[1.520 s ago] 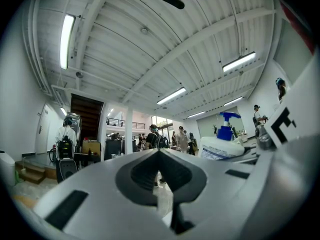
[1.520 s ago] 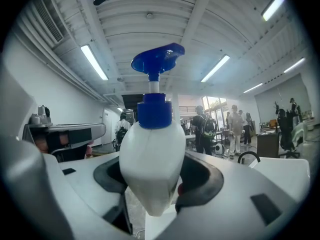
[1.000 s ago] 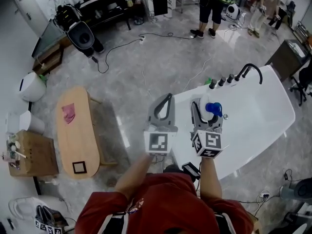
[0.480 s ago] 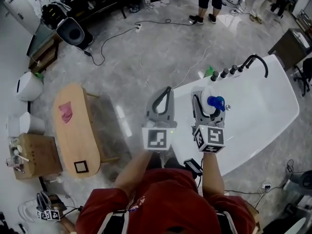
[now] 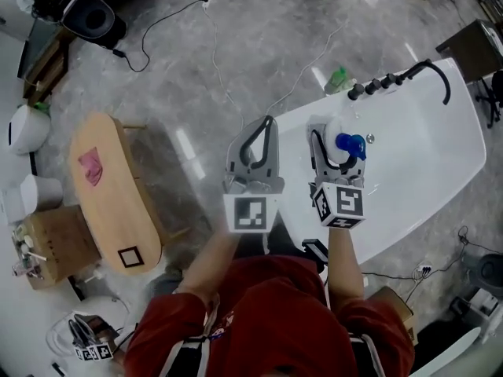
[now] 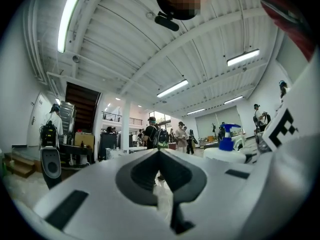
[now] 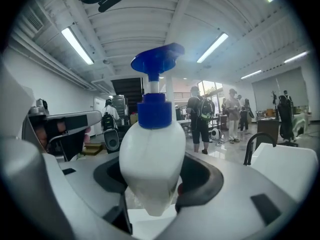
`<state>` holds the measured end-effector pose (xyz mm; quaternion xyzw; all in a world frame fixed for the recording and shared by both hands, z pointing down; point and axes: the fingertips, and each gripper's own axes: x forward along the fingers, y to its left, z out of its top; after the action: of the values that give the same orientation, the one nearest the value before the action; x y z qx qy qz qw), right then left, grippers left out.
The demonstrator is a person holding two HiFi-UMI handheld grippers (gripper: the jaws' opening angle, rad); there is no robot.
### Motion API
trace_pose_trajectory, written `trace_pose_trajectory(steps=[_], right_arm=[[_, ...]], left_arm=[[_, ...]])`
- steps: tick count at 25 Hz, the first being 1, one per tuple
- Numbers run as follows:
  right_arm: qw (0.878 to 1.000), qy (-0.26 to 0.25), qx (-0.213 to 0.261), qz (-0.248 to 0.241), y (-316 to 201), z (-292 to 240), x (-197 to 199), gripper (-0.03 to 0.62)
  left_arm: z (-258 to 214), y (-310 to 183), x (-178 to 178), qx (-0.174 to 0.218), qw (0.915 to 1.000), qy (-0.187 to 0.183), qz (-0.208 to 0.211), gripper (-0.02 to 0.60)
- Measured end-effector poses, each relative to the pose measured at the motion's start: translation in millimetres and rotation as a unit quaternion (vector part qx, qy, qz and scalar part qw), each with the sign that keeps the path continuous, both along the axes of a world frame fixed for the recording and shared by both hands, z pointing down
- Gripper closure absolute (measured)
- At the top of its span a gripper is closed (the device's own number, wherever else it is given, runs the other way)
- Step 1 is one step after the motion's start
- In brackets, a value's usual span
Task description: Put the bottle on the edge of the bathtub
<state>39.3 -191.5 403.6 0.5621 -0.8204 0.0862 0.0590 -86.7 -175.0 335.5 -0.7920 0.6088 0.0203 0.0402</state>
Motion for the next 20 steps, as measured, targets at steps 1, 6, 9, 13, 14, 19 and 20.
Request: trace_pose_trajectory(steps=[1,6,9,13,14,19,20], right_arm=[[1.0,0.002,-0.002,-0.001,-6,5,-1,0.326],[1.0,0.015,-0.02,-0.01,-25,30,-7,0.326],[0.999,0.022,-0.035,-0.019,-38,58,-16,0.326],[0.998,0.03,-0.051,-0.027,-51,90,-29,0.326],[0.998,0.033,-0.054,-0.029,-54,97,-32,0.326],[0.996,0.047,-0.066,-0.037,-72,135,-43,0.326],[0.996,0.049,-0.068,-0.038,-75,142,-45,0.326]], left_arm=[[4,-5,-1,0.0,1.0,-0.008,0.001,0.565],[27,-20,-10,-0.017,0.9997,-0.015,-0.009,0.566],[52,-32,-17,-0.028,0.9994,-0.015,-0.016,0.566],[73,-42,-22,-0.027,0.9994,-0.017,-0.014,0.566],[78,-44,-24,-0.027,0.9994,-0.015,-0.015,0.566],[102,-56,-31,-0.024,0.9994,-0.013,-0.022,0.566],[109,-58,-32,-0.027,0.9993,-0.014,-0.022,0.565]])
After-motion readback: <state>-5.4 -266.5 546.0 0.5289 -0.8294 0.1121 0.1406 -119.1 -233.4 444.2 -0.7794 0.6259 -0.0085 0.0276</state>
